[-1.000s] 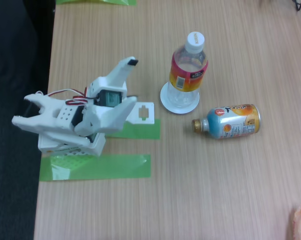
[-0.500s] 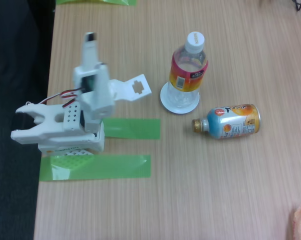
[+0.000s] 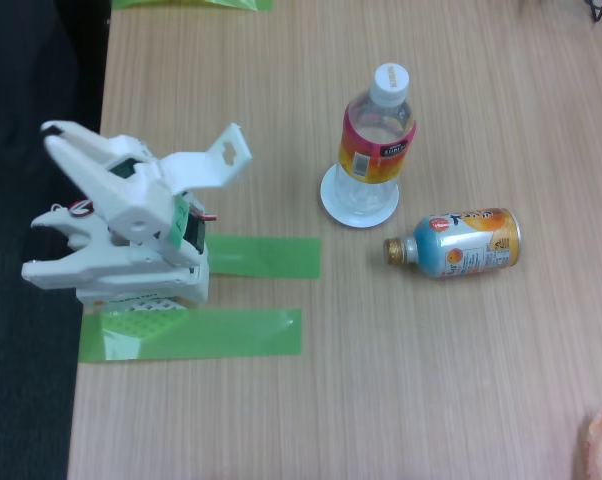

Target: Pick up the plastic bottle and stand it up on the white place

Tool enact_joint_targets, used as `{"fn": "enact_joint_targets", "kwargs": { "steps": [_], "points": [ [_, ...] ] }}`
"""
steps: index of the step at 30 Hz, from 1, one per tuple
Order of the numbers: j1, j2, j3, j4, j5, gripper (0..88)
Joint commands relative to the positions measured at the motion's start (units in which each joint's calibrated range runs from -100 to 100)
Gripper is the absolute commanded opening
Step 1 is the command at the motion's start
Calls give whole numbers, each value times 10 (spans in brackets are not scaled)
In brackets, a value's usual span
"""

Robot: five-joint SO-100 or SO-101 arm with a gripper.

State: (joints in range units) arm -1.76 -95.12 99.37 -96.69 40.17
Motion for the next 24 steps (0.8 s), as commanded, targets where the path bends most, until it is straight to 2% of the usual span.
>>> {"fn": "enact_joint_targets", "kwargs": {
  "steps": [1, 24],
  "points": [
    [-2, -1, 2, -25, -1, 34],
    [1, -1, 2, -25, -1, 35]
  ]
}}
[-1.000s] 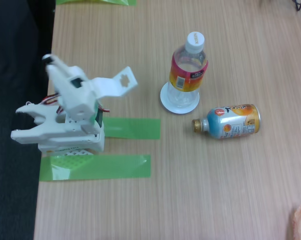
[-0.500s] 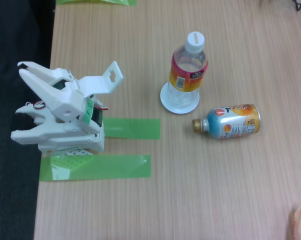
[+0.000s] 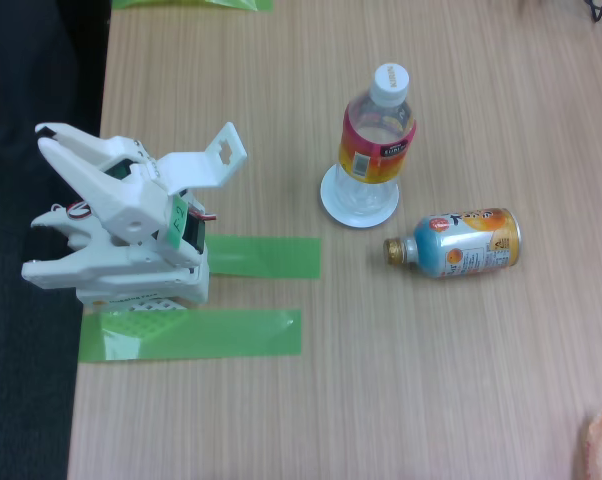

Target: Pick up the plastic bottle and stand it up on the white place

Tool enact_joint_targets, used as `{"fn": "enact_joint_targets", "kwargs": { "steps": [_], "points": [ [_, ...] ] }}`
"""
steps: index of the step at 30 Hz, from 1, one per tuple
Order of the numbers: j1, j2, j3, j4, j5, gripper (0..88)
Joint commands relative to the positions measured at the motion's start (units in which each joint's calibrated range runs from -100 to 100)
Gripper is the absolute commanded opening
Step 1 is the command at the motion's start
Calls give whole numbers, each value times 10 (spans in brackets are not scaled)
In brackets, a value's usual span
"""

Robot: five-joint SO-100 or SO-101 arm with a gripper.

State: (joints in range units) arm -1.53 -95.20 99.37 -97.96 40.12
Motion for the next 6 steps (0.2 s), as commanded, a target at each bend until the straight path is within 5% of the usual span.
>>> {"fn": "enact_joint_targets", "kwargs": {
  "steps": [1, 6],
  "points": [
    [-1, 0, 2, -13, 0, 35],
    [-1, 0, 2, -13, 0, 35]
  ]
}}
